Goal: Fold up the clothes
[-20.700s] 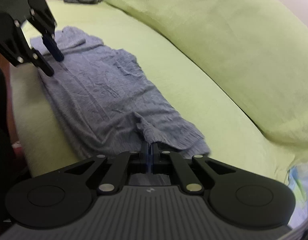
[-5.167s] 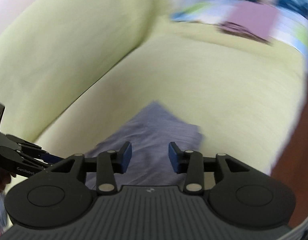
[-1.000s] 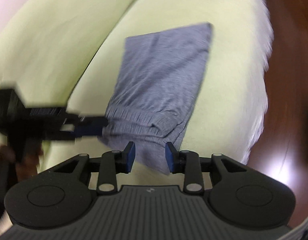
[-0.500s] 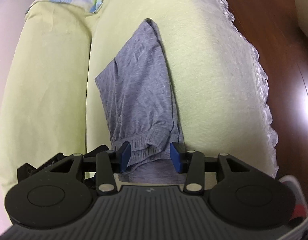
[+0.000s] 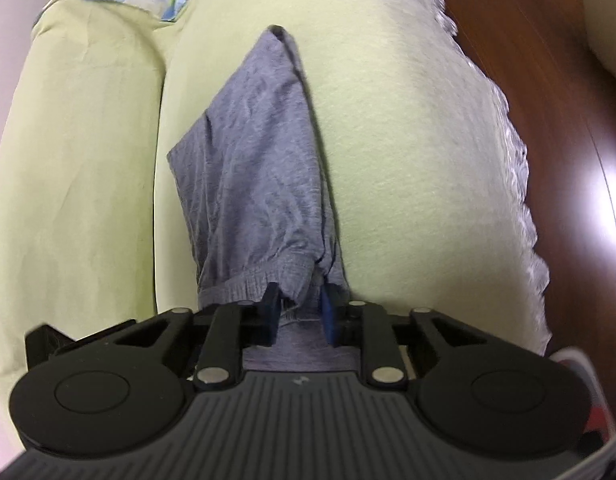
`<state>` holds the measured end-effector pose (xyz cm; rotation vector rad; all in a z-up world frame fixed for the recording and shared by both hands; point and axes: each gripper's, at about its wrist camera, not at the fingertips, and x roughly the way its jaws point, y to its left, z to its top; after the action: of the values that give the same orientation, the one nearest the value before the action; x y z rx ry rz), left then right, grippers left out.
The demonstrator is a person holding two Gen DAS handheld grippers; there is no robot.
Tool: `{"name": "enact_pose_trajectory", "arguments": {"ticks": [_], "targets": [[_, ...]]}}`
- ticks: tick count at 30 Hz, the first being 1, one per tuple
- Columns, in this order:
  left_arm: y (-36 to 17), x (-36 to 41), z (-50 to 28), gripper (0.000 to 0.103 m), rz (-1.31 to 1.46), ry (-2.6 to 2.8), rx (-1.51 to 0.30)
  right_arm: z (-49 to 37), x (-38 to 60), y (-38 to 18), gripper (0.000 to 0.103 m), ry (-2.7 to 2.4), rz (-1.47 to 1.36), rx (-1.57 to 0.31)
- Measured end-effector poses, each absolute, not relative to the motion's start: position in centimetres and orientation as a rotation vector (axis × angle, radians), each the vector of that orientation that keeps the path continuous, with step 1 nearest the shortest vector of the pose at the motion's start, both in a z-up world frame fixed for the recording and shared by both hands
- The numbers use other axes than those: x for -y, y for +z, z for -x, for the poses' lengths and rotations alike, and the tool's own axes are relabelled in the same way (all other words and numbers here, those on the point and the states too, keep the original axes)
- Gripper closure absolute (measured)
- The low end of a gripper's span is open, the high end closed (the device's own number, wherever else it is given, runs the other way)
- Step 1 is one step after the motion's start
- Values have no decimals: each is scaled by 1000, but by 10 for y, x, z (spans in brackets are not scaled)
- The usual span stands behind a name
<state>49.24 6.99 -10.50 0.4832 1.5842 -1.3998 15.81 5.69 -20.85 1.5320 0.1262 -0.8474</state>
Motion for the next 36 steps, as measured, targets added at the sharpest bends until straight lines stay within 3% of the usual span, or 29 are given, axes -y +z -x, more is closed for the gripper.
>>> {"name": "enact_pose_trajectory", "arguments": {"ticks": [8,27,30,34,36], "targets": [[-87,-72,-492,91,-568,-1485,-1522,-163,-60,-180,92,-827,-1419,-196],[-87,-89,-489,90,-699,-1491,-1421,-171,-71,-195,93,-839,-1410,-283],[-89,-89,-489,86,-701,-1473,-1405,-173,-68,-197,86,-816,-1409,-307],[-81,-91,-493,84,-685,-1441,-1394,-171,-66,-184,65,-817,-1355,-356],[-70,-98,-497,83,-681,-1415,-1381,-168,-67,-171,64,-824,-1287,-403]]}}
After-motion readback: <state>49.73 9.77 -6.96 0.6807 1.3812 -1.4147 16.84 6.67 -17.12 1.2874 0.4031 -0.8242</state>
